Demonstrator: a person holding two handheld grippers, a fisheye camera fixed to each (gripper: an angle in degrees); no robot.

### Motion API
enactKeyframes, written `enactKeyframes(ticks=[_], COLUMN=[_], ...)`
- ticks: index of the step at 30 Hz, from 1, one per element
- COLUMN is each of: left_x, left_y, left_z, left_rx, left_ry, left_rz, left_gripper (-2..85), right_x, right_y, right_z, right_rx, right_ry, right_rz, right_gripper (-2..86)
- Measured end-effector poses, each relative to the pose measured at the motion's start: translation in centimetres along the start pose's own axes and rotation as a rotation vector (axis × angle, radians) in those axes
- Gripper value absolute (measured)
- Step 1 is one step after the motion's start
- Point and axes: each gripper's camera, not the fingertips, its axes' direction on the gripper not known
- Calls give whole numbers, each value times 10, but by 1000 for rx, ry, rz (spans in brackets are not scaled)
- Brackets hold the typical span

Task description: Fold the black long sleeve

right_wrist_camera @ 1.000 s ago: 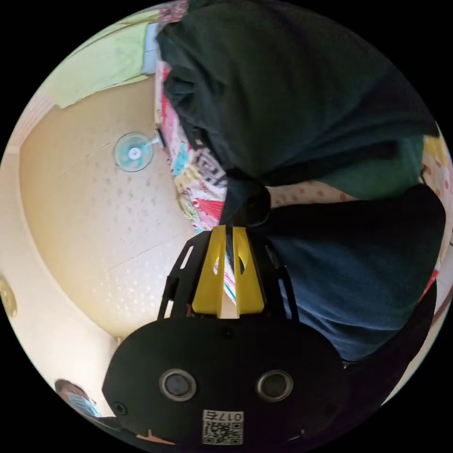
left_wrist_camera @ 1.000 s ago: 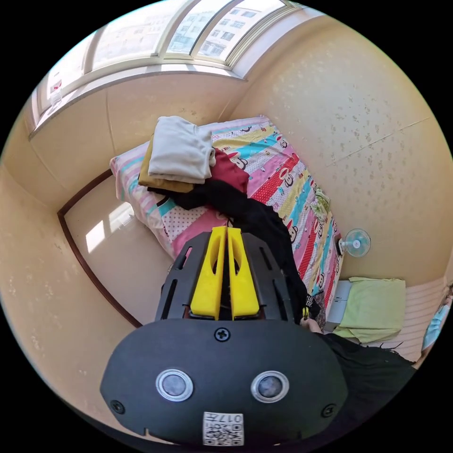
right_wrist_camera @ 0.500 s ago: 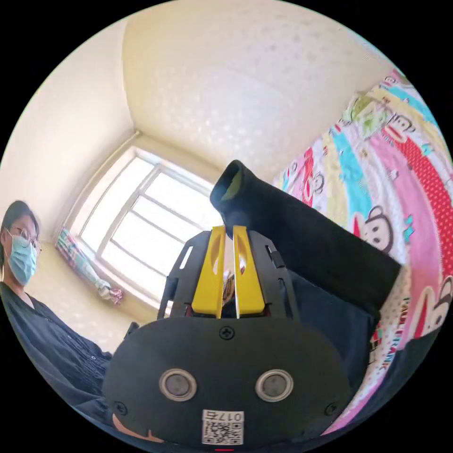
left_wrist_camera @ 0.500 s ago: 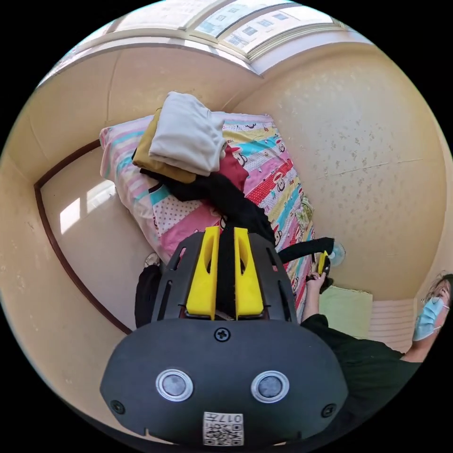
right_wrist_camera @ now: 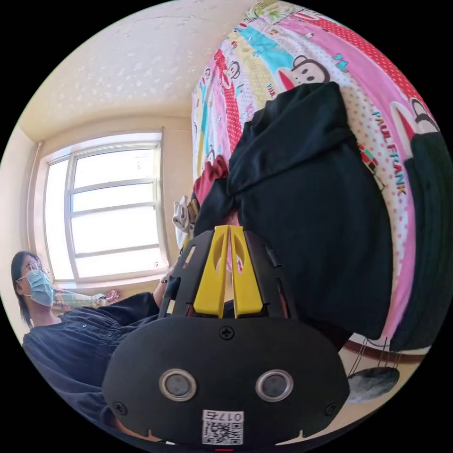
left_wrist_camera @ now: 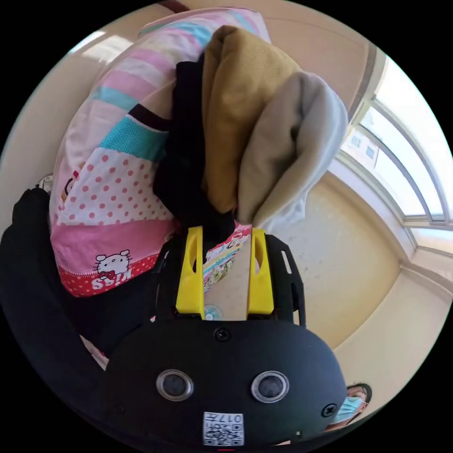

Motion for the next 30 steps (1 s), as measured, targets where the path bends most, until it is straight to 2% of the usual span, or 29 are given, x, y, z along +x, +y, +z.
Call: enactKeyframes(ticks=[4, 7, 9, 10, 12, 14, 18, 22, 24, 25, 27, 30], left_x=[-17, 2, 50, 65, 125, 161, 225, 220, 170, 152, 70, 4], left_y=[-27, -19, 6, 14, 54, 79, 133, 217, 281, 296, 340, 341], left_z=[6, -5, -18, -20, -17, -1, 78, 172, 246, 266, 333, 346], left_rx=[-11, -65, -150, -170, -221, -217, -228, -330, -518, -615, -1066, -1175], left_ry=[51, 81, -128, -173, -317, -379, -408, -324, -342, -357, -440, -571], left_rz=[-94, -14, 212, 296, 650, 848, 1264, 1635, 1815, 1828, 1791, 1708], left_gripper=[84, 51, 28, 27, 27, 26, 27, 32, 37, 43, 72, 86], right_x=[-12, -21, -26, -27, -32, -37, -46, -53, -54, -53, -50, -46], right_y=[35, 55, 65, 67, 72, 74, 76, 89, 105, 109, 127, 152], right_z=[-38, -43, -36, -34, -24, -19, -19, -31, -39, -41, -47, -53], right_rx=[96, 117, 104, 102, 103, 112, 134, 217, 270, 279, 310, 349], right_ry=[71, 69, 68, 65, 28, -10, -64, -111, -141, -144, -141, -158], right_rz=[76, 111, 137, 143, 159, 157, 159, 176, 203, 211, 253, 299], right_gripper=[39, 33, 25, 23, 10, 5, -3, -5, -6, -6, -6, -6])
